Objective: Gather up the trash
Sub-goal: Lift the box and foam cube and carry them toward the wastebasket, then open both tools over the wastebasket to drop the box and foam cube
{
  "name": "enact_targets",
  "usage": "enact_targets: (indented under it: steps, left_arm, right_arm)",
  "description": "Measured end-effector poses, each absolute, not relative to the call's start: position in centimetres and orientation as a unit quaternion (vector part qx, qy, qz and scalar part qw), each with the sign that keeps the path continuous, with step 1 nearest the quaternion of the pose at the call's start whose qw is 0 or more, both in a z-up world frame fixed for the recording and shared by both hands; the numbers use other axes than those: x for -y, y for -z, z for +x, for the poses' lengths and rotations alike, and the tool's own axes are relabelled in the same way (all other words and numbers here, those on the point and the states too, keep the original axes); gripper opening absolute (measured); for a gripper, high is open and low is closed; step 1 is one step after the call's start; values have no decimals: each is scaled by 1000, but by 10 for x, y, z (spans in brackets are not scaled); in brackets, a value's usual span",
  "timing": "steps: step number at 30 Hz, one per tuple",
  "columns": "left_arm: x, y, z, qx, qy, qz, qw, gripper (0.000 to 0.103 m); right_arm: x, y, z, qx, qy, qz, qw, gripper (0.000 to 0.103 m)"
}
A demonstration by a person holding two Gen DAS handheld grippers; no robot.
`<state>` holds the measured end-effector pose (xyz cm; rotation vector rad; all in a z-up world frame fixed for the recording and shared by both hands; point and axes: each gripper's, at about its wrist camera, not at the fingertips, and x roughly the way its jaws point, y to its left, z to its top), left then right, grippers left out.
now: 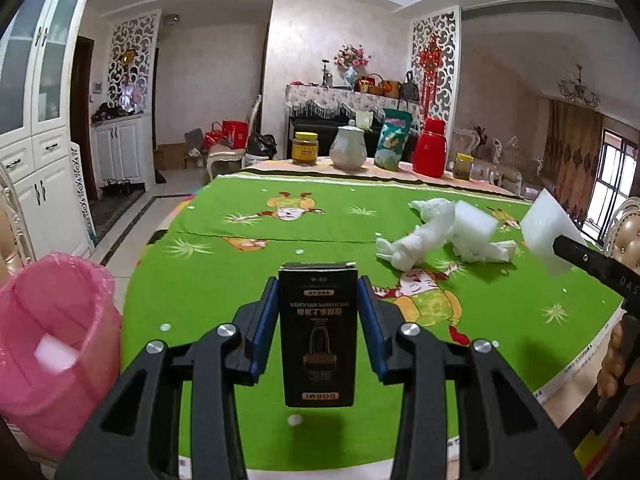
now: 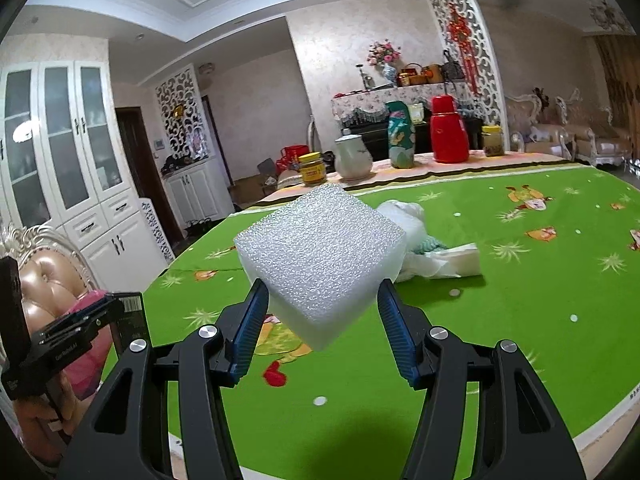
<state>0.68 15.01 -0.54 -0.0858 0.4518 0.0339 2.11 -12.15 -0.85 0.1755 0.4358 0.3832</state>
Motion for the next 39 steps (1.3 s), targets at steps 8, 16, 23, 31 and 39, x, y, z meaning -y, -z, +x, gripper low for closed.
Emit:
enact_targets:
  steps: [8,16,23,31,39]
  left_arm:
    - [-198,-13,-38,-187,-66,-47,979,38]
    - [-275,-29,-85,-165,-145,-47,974,38]
    - [-352,-24,-110,-179,-203,-67,960,38]
    - [-415,2,-100,-207,-234,-83,946,38]
    - [-447,23,-99,-215,-245,-88,941,64]
  right_arm:
    - [55,3,12,-227,-265,61,935,56]
    - [-58,-5,-2,-241,-377,17,894,56]
    - [-154,-6,-20,-246,-446,-27,860,56]
    - [-238,3,-32,-255,-487,-67,833,56]
    - [-276,32,-20,-292,-503,-92,808,67]
